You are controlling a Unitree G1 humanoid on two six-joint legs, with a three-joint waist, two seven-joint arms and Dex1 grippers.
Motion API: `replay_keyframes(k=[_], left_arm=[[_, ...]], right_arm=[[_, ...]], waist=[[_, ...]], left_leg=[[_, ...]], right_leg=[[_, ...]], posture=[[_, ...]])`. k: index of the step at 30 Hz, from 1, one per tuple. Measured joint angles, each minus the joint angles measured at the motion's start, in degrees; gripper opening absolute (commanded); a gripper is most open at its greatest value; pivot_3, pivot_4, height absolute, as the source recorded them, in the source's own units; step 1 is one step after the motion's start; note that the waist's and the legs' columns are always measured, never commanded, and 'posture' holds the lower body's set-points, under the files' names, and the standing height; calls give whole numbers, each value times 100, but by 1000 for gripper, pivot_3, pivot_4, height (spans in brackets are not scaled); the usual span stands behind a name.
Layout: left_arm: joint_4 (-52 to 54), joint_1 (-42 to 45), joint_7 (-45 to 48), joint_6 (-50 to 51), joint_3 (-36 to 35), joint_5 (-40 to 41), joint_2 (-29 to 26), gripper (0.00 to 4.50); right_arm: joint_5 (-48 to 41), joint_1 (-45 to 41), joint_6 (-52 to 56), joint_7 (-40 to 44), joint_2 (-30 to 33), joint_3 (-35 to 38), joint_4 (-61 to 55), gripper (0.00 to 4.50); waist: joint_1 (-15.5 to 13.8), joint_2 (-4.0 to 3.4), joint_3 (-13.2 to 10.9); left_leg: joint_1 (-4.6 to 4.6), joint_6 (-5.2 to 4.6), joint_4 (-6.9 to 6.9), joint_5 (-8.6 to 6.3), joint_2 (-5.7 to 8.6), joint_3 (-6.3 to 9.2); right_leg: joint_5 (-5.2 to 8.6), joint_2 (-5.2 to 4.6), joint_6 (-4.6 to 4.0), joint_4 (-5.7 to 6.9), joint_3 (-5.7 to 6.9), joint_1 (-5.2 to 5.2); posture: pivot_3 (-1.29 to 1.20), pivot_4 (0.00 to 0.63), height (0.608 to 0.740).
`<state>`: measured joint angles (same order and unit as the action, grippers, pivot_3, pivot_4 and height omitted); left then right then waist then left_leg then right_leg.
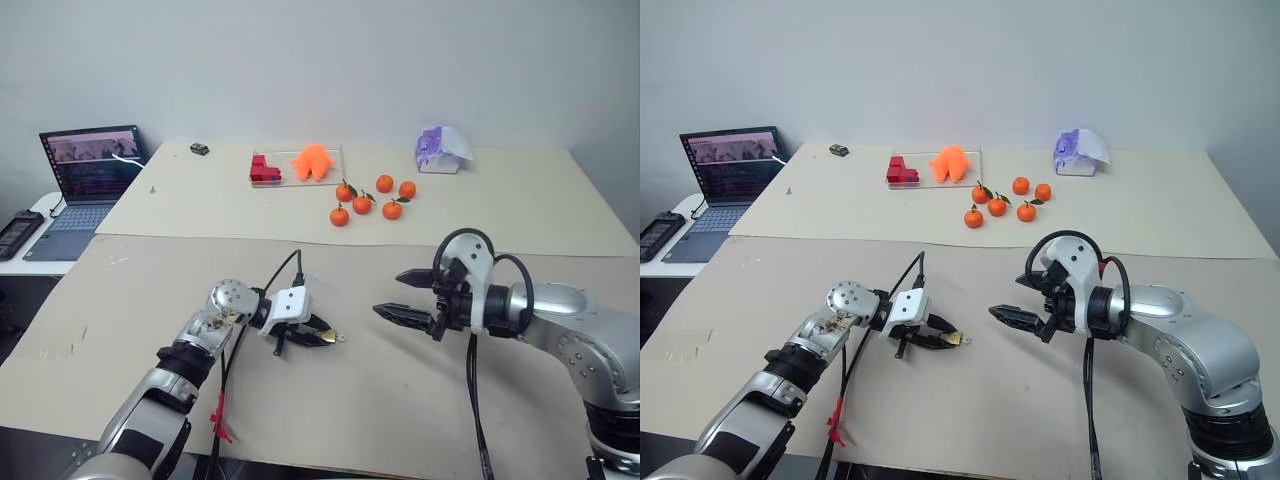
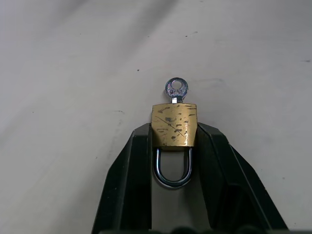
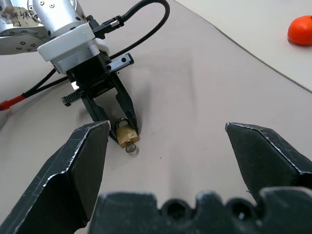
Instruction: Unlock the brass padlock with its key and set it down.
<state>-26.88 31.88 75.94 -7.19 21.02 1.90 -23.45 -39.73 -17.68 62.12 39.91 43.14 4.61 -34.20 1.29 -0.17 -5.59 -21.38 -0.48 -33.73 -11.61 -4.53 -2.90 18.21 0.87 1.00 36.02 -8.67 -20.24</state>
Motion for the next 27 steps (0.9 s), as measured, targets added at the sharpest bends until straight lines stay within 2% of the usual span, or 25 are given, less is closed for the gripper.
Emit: replay_keyframes(k=[5,13,17,19,22,27], left_arm=[[216,-28,-154,255,-8,27,1,803],[1349,74,-54,1131,-195,467,-154,803],[1460,148,-54,1276,-206,509,-181,803],[1427,154,-12,1305,-202,510,-183,803],[1392,155,148,1406,-201,583,-201,803],[1392,157,377,1950,-203,926,-185,803]], right_arm=[[2,0,-1,104,154,-126,0,4500],[169,102,-366,420,497,-400,0,4500],[1044,633,-1482,804,1098,-987,-88,4500],[1773,962,-2369,893,1363,-1284,-38,4500],[2668,1293,-3637,912,1442,-1492,146,4500],[4258,1324,-5703,460,1412,-1702,588,4500]], waist=[[-5,2,-1],[20,2,-1],[14,2,-2],[15,2,-2],[61,1,-2],[117,1,-2]], left_leg=[[-11,0,1,0,0,0],[-49,-1,-2,0,-1,4],[-26,-1,-6,0,-1,7],[-26,-1,-5,0,-1,7],[-23,-1,-3,0,-1,7],[1,-2,5,0,-1,6]], right_leg=[[0,2,0,-1,-1,-12],[1,5,1,0,1,-23],[2,4,2,-3,2,-23],[2,4,3,-5,2,-23],[2,6,3,-5,1,-23],[3,9,3,-2,-1,-12]], posture=[[0,150,724],[0,150,724],[0,150,724],[0,150,724],[0,150,724],[0,150,724]])
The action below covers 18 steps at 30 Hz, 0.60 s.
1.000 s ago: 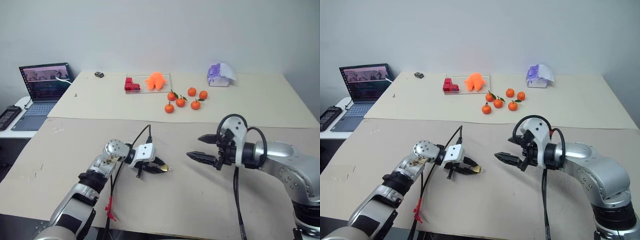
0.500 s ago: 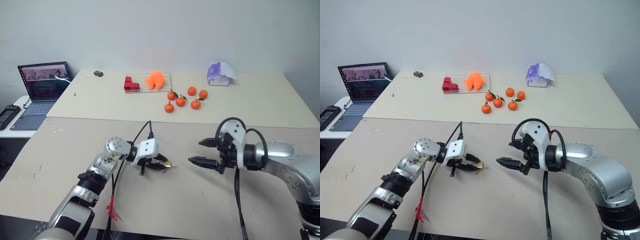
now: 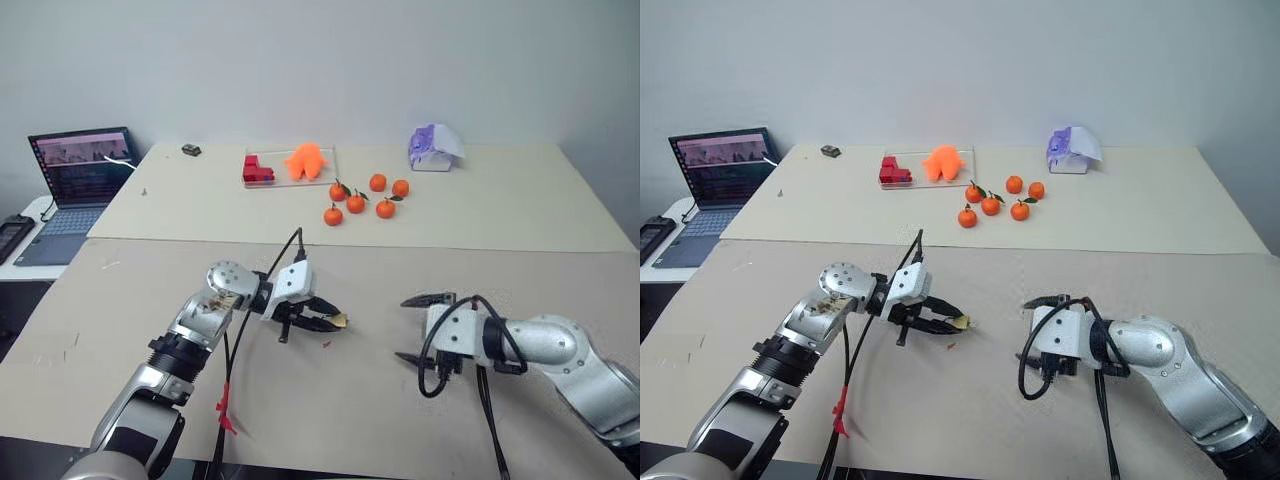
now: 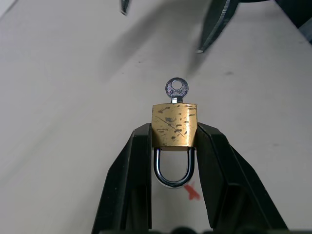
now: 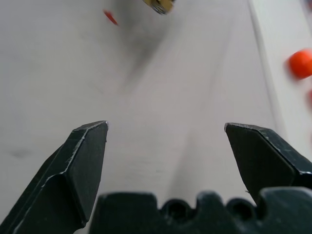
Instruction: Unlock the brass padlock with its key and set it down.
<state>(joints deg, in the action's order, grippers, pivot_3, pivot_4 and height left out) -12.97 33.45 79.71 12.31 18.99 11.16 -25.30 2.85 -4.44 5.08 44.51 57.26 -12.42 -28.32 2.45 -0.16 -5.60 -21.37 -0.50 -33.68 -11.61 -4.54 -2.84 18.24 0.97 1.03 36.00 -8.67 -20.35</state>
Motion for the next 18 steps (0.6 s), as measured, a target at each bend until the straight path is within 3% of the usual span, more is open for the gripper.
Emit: replay_keyframes(k=[4,8,18], left_arm=[[-58,239,217,624,0,311,49,803],[-299,665,573,892,4,436,9,803],[-1043,1258,910,714,32,354,148,803]], right_arm=[[919,-12,-1215,-474,-293,-60,233,4500],[1269,82,-1942,-679,-511,-63,235,4500],[1254,-42,-2228,-477,-703,-29,247,4500]], waist=[[-5,0,0],[-3,-1,0],[1,0,-1]], left_leg=[[1,0,0,1,-1,1],[3,0,-5,0,0,1],[0,0,-10,1,0,1]], right_leg=[[1,5,-2,4,-1,-1],[1,5,-3,2,-4,5],[1,5,-5,5,-6,4]], posture=[[0,150,724],[0,150,724],[0,150,724]])
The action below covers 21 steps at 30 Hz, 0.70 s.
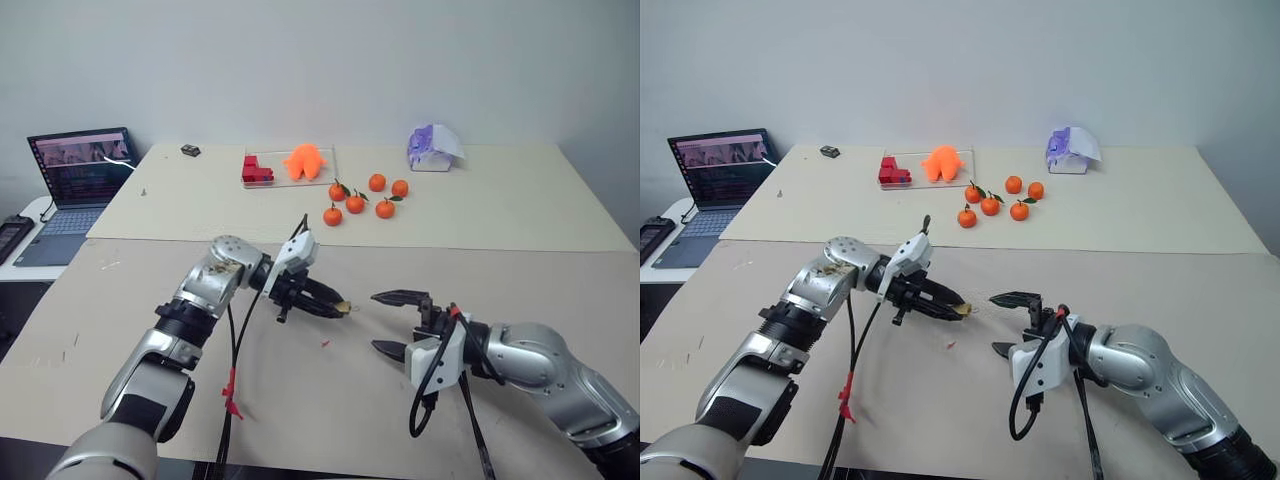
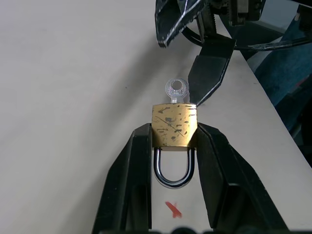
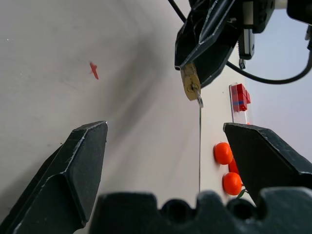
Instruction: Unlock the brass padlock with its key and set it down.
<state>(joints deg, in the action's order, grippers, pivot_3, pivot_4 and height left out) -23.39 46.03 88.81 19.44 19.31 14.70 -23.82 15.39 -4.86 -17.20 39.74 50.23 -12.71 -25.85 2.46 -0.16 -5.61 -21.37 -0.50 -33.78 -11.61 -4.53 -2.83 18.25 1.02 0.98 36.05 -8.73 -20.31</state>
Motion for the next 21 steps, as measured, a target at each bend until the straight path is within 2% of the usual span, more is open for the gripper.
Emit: replay_keyframes(k=[7,16,21], left_arm=[[-109,79,114,-179,69,-111,119,803],[-111,82,130,-196,76,-131,156,803],[-111,82,139,-196,78,-135,156,803]], right_arm=[[34,-377,-54,5,-218,13,292,4500],[16,-463,-54,14,-294,48,402,4500],[7,-450,-46,28,-303,81,404,3080]], waist=[[-1,1,-1],[-5,1,-1],[-4,2,-2]], left_leg=[[0,0,-3,0,0,0],[-4,0,-8,0,0,0],[0,0,-6,0,0,0]], right_leg=[[-1,0,-3,3,-1,0],[-5,0,-10,6,-1,0],[-4,0,-8,5,-1,3]], posture=[[0,150,724],[0,150,724],[0,150,724]])
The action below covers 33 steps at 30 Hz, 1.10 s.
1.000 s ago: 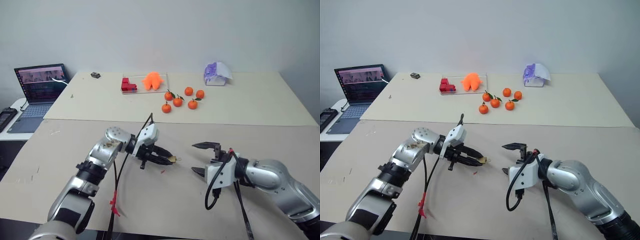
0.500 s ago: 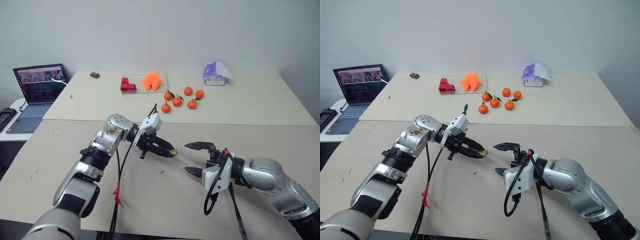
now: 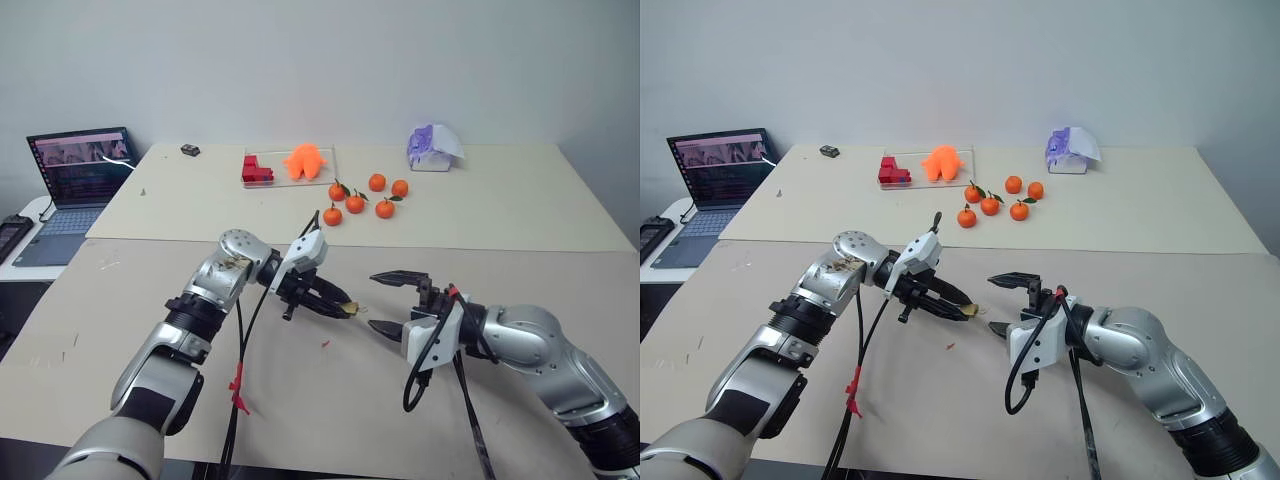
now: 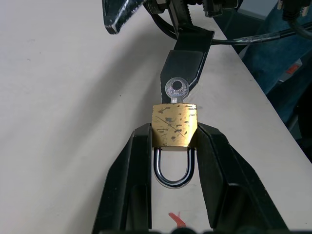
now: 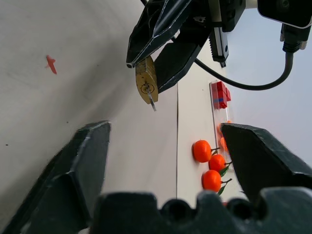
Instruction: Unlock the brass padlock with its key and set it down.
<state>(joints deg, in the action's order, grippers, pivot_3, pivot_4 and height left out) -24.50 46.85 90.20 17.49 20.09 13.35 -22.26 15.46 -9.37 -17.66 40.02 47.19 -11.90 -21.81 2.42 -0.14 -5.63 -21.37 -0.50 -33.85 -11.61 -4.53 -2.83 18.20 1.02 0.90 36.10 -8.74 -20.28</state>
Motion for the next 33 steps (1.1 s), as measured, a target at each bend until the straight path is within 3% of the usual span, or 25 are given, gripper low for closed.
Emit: replay_keyframes(k=[4,33], left_arm=[[1,0,52,2,7,0,-1,803],[-571,281,178,-377,9,-142,227,803]], right_arm=[[1,19,13,0,-43,26,0,1691],[-163,337,450,353,-186,197,-546,1691]], waist=[[3,0,0],[-2,3,-2]], left_leg=[[-1,0,-1,0,0,0],[-3,0,-3,0,3,2]], right_leg=[[0,0,-1,0,-1,0],[-1,0,-1,2,-1,0]], posture=[[0,150,724],[0,150,724]])
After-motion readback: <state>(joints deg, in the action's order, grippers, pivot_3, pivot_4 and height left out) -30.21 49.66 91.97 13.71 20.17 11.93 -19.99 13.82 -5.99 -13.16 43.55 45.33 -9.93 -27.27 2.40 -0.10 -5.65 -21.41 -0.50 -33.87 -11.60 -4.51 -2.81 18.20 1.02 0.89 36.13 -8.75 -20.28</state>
